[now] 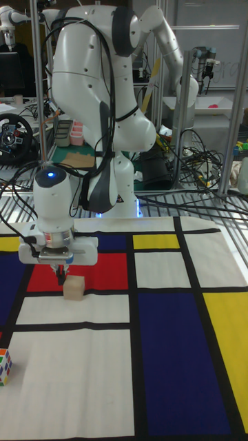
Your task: Use the gripper to push the small block from left to right
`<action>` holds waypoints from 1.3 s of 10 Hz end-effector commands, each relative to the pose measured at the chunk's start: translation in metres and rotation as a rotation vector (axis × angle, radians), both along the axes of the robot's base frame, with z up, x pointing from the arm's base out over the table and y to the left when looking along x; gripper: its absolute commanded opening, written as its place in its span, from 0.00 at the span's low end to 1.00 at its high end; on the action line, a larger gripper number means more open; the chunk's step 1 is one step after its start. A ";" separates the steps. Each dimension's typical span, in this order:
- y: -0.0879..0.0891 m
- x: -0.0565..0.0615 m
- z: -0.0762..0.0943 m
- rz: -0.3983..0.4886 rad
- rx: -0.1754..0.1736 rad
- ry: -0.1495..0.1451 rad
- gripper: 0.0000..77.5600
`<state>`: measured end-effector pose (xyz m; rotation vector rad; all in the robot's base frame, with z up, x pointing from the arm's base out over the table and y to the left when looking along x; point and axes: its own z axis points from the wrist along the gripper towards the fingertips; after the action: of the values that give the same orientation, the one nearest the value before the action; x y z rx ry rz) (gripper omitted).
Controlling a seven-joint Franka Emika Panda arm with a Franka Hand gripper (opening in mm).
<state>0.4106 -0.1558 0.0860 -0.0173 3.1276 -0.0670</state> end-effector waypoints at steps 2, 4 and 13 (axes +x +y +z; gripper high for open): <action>0.001 0.012 0.006 0.003 -0.002 -0.015 0.00; 0.002 0.012 0.006 0.000 -0.001 -0.008 0.00; 0.035 -0.001 0.001 -0.058 0.006 0.000 0.00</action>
<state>0.4108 -0.1234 0.0837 0.0622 3.1312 -0.0583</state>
